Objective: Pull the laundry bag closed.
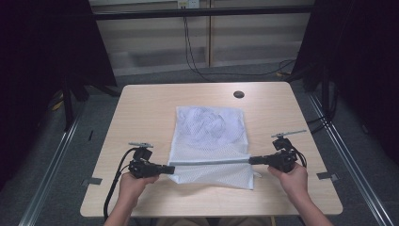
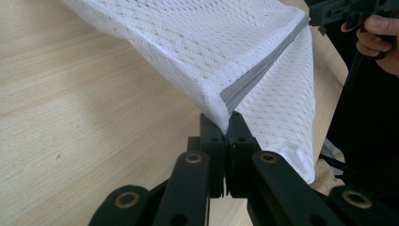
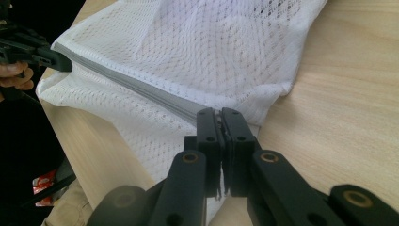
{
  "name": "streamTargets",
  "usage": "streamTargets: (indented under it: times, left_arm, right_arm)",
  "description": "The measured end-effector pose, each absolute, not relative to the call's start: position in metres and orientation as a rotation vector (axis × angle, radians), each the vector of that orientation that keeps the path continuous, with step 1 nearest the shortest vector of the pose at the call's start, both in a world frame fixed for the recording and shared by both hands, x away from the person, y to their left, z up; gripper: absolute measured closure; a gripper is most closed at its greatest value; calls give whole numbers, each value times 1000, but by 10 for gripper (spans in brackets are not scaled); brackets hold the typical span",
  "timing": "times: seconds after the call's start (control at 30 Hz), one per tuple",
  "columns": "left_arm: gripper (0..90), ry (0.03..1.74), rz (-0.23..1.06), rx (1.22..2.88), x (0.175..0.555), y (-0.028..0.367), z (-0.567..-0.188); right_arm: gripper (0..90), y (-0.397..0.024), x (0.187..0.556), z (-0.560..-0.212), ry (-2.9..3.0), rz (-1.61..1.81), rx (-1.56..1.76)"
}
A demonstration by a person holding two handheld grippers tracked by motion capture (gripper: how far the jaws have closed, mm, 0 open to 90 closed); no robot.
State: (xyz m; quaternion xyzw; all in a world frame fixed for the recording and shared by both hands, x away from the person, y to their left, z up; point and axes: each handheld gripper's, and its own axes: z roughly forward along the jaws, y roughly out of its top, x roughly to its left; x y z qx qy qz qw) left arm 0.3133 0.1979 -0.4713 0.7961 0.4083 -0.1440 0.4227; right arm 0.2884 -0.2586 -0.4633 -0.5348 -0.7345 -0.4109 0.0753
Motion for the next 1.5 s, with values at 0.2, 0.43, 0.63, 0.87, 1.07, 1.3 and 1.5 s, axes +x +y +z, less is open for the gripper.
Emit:
streamTargets:
  times: [0.2, 0.43, 0.63, 0.87, 1.07, 1.3, 1.5]
  left_arm:
    - [885, 1028, -355, 1992, 312, 198, -472]
    - [885, 1027, -359, 1997, 312, 197, -472]
    - [877, 1002, -357, 2001, 310, 197, -473]
    - [408, 1035, -304, 2038, 308, 202, -469]
    - [219, 1046, -178, 2051, 310, 204, -465]
    - [114, 1038, -45, 2050, 311, 207, -463]
    - [66, 1052, 45, 2068, 311, 210, -460]
  right_arm:
    - [870, -262, 288, -462, -2210, -1239, -1612]
    - [870, -263, 287, -462, -2214, -1237, -1606]
    - [866, -262, 286, -462, -2222, -1251, -1597]
    - [690, -260, 287, -460, -2236, -1273, -1630]
    - [490, -257, 286, -459, -2276, -1275, -1675]
    - [336, -258, 285, -457, -2312, -1292, -1712]
    - [236, -263, 284, -457, -2340, -1301, -1726]
